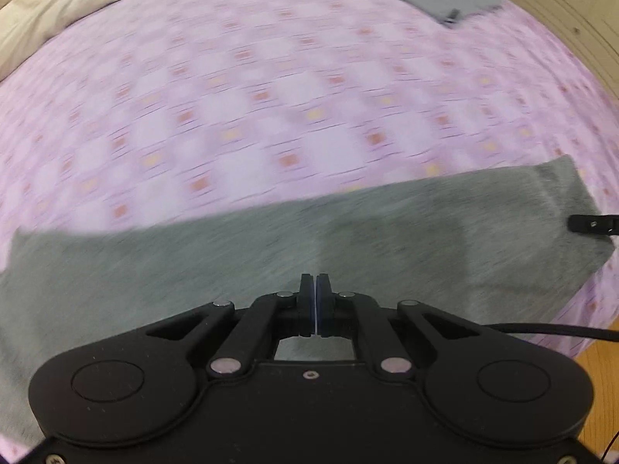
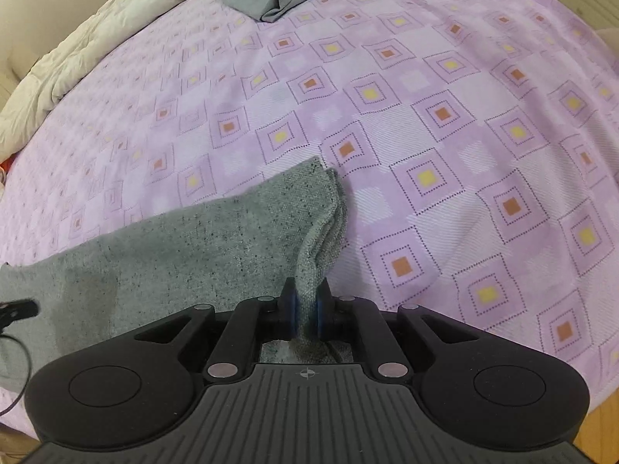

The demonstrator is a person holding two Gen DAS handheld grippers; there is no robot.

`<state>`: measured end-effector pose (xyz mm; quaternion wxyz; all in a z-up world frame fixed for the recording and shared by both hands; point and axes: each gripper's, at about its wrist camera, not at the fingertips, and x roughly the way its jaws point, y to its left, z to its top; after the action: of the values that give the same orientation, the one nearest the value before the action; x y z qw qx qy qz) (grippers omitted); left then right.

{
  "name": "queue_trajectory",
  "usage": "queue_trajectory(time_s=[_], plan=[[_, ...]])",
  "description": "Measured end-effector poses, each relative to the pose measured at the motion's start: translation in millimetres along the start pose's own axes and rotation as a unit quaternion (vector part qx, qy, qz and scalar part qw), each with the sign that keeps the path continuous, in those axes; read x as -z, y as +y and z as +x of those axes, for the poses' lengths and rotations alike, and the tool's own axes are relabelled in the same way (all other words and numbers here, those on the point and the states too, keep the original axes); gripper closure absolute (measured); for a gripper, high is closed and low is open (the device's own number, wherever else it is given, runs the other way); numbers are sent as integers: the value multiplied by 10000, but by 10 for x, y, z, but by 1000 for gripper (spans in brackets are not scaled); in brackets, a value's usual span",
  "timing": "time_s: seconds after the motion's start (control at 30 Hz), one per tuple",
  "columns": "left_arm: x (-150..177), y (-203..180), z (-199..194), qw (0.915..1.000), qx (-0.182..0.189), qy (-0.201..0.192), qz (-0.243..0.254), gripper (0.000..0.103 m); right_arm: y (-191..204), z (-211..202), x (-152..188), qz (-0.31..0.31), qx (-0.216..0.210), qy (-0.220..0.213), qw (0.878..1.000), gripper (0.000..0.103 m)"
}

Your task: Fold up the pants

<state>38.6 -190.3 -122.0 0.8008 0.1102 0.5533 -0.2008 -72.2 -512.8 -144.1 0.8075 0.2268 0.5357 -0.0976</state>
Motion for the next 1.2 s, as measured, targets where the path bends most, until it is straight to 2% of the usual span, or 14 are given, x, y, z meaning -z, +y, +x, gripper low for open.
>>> queue_trajectory(time_s=[0.2,0.3,0.33,0.43,0.63,0.83,0.87,0.9,1.07,1.2], plan=[[-261,-234,305,9995,259,122,-125,94,22,36,-24,-128,53,54,9999,90],[-307,-301,479,9989,254,321,-231,94,63,35,-16,-193,117,70,9997,89],[-290,-313,537,9985,241,414,-262,94,73,42,-19,-221,127,65,9997,87],[-208,-359,512,9991,163,317,-212,95,91,82,-6,-270,138,56,9995,84],[-8,-362,430,9952,486,582,-619,95,-2,99,55,-167,-145,-217,9995,78],[210,-527,381,9948,624,778,-198,96,-213,91,-2,515,-611,-101,9967,79],[235,-549,372,9948,635,786,-120,96,-225,86,-15,562,-627,-87,9964,88],[262,-570,358,9945,671,807,-42,97,-221,71,-25,515,-631,-93,9966,91],[424,-545,323,9880,1054,1129,47,97,5,-141,-66,240,-393,-268,9986,92],[568,-477,165,9908,996,860,302,96,232,-337,-98,130,-195,-412,9989,92]])
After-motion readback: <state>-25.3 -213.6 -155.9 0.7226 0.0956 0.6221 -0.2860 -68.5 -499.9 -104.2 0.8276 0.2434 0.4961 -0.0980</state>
